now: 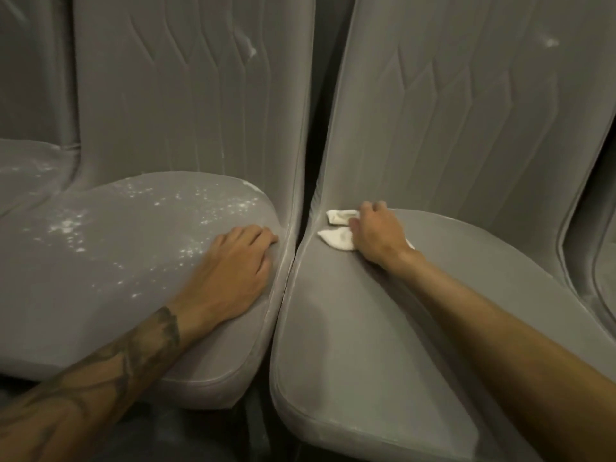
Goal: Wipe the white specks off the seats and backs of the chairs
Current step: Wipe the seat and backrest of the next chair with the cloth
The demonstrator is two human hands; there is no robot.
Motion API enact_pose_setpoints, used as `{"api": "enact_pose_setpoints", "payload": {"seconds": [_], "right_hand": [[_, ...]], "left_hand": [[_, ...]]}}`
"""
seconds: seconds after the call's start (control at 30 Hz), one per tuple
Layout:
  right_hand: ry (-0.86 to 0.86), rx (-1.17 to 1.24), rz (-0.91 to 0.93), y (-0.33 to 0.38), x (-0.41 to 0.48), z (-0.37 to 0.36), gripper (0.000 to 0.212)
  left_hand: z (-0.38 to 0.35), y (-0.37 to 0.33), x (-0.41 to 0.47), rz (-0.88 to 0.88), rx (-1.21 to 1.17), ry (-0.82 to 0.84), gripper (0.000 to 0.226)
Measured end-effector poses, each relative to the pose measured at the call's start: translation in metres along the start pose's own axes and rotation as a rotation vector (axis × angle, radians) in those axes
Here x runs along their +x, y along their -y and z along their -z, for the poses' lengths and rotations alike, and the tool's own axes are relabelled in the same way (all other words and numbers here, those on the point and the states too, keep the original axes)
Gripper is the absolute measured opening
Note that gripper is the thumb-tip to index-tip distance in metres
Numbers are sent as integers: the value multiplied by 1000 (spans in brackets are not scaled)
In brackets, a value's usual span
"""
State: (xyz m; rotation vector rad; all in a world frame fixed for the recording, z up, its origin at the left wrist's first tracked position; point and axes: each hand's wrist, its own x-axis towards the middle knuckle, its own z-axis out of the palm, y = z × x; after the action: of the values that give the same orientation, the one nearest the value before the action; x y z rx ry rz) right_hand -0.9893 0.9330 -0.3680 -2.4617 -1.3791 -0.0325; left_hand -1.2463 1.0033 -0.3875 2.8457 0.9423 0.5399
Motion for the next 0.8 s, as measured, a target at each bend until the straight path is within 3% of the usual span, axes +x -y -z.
{"api": "enact_pose_setpoints", "payload": {"seconds": [0.1, 0.3, 0.5, 0.7, 0.8], "right_hand": [[-13, -29, -51, 13, 20, -7, 29], [21, 45, 394, 10, -22, -6, 21], [15, -14, 232, 25, -5, 1, 23], [158, 148, 661, 26, -64, 3, 22], [94, 118, 504, 32, -45, 5, 24]], "left_hand": [[-1, 0, 0, 6, 6, -5, 35], [-5, 4, 3, -7, 8, 5, 45], [-4, 4, 2, -29, 20, 10, 55], [-7, 7, 3, -28, 54, 27, 59], [-6, 6, 3, -41, 53, 24, 66]]}}
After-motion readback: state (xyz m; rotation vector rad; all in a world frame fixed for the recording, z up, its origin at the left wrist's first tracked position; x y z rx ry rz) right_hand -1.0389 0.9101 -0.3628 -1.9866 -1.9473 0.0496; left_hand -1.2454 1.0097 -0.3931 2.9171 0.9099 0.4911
